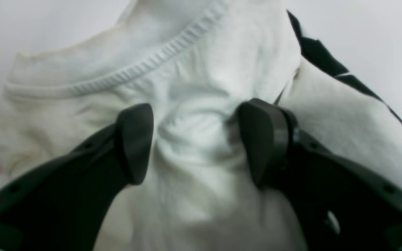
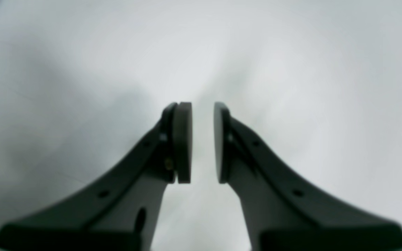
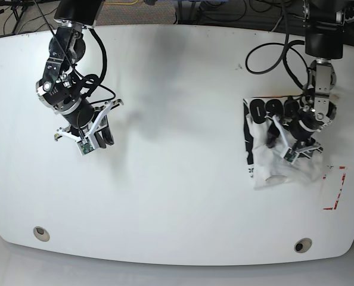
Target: Layout the t-shirt on the table in an organized manner, then fold the t-shirt properly
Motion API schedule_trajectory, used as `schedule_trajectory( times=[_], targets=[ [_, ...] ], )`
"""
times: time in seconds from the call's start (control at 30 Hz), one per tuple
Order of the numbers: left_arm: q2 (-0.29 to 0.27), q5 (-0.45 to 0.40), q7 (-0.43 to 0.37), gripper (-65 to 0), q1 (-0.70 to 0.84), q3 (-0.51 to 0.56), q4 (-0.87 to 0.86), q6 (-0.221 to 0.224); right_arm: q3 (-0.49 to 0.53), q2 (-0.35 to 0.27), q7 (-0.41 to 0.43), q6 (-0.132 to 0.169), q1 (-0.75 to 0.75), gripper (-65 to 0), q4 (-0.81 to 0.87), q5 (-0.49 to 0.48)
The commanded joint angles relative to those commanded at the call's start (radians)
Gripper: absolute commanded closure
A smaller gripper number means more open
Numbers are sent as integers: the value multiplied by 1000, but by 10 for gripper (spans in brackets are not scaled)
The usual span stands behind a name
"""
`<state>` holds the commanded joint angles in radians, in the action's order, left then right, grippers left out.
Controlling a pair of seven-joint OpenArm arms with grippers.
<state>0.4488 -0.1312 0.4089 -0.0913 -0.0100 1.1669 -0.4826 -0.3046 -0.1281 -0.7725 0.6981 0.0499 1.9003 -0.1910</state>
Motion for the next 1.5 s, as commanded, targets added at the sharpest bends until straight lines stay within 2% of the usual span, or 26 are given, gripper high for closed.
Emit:
schedule_trajectory(
  times=[0.17, 0.37, 0.53, 0.7, 0.97, 1.1, 1.13, 1.2, 1.23, 1.37, 1.5],
  targets=[
    [57, 0, 0, -383, 0, -40, -20, -63, 2, 0, -26, 0, 5, -103, 34, -2],
    [107, 0, 3, -383, 9, -103, -26, -109, 3, 2, -28, 0, 18, -103, 51, -2],
    [164, 0, 5, -383, 71, -141, -23, -169, 3, 2, -28, 0, 29, -103, 52, -2],
    [207, 2, 3, -383, 109, -195, -18, -210, 2, 20, -23, 0, 51, -103, 55, 2],
    [264, 2, 11, -383, 114, -265, 44, -216, 2, 29, -21, 0, 87, -103, 75, 3],
    [264, 2, 75, -383, 114, -285, 180, -216, 2, 29, -20, 0, 106, -103, 87, 9],
    [255, 2, 126, -383, 112, -285, 242, -216, 2, 29, -15, 0, 109, -103, 91, 11],
    [230, 3, 166, -383, 110, -284, 301, -216, -2, 29, -3, 0, 109, -103, 94, 12],
    [192, 3, 190, -383, 103, -282, 364, -216, -2, 26, 15, 0, 112, -103, 94, 23],
    [80, -8, 201, -383, 84, -282, 486, -216, 2, 29, 95, 0, 115, -103, 92, 109],
    [-61, -14, 196, -382, 84, -287, 586, -216, -5, 61, 245, 0, 117, -103, 87, 210]
  ],
)
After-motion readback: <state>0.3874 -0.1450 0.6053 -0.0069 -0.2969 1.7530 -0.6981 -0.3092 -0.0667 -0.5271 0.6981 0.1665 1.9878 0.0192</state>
